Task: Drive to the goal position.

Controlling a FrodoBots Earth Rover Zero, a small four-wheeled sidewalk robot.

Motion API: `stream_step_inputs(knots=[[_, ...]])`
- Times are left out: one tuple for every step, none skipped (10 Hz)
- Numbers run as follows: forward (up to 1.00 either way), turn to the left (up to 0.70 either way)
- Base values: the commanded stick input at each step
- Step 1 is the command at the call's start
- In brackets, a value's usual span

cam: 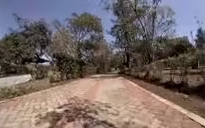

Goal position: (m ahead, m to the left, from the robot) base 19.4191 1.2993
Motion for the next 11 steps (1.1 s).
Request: stream_step_inputs(knots=[[1.00, 0.00], [1.00, 0.00], [1.00, 0.00], [1.00, 0.00], [1.00, 0.00], [1.00, 0.00], [1.00, 0.00], [1.00, 0.00], [1.00, 0.00], [1.00, 0.00], [1.00, 0.00]])
